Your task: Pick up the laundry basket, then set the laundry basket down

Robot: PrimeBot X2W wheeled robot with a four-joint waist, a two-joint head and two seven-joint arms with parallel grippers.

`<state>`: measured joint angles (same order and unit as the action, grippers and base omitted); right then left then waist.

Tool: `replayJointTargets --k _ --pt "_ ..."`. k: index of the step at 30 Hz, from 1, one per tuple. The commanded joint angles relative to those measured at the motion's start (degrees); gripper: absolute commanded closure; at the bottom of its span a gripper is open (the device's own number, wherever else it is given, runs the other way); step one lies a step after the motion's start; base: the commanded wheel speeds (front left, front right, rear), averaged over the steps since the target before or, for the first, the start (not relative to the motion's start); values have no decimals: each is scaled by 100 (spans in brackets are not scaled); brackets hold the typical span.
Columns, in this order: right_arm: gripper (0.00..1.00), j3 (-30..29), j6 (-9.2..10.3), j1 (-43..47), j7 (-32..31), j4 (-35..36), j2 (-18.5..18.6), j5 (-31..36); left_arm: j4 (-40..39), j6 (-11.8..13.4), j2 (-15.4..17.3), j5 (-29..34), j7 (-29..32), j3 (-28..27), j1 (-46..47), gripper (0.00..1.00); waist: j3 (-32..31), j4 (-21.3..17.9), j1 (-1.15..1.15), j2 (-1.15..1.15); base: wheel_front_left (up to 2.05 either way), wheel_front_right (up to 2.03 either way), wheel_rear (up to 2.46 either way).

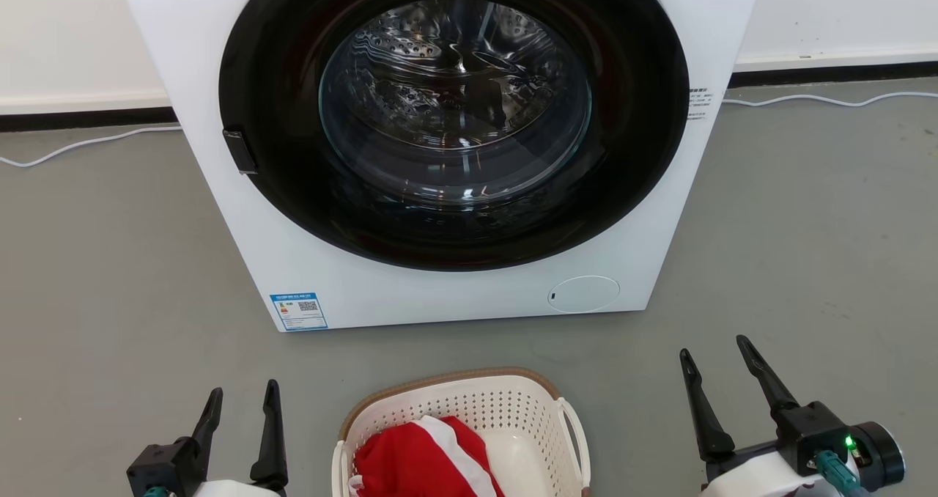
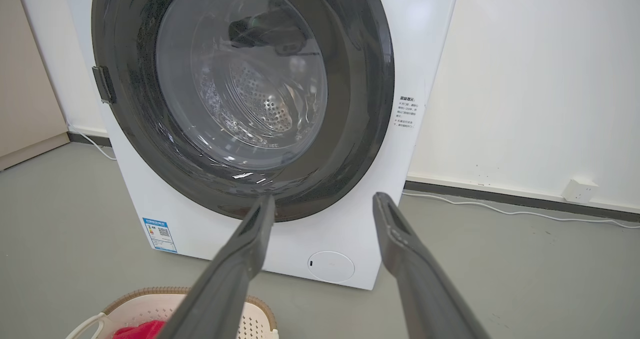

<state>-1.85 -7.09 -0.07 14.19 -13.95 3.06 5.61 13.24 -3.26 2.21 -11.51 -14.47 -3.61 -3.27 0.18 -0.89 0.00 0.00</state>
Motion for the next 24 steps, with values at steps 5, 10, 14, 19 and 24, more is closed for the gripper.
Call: replayJointTargets --k 5,10,14,19,24 --pt "0 95 -40 -128 81 103 17 12 -112 35 66 13 -52 -143 84 0 3 4 0 0 0 0 0" --pt "0 86 -40 -132 81 108 11 17 -113 41 66 21 -52 -133 83 0 8 17 0 0 0 0 0" --pt "0 98 -40 -139 81 119 7 16 -128 44 66 43 -52 -139 81 0 25 17 0 0 0 0 0" --pt "0 122 -40 -163 81 122 2 11 -140 40 66 56 -52 -168 81 0 56 -18 0 0 0 0 0" --pt "0 135 -40 -165 81 191 -3 9 -134 26 66 60 -52 -221 73 0 92 -103 0 0 0 0 0"
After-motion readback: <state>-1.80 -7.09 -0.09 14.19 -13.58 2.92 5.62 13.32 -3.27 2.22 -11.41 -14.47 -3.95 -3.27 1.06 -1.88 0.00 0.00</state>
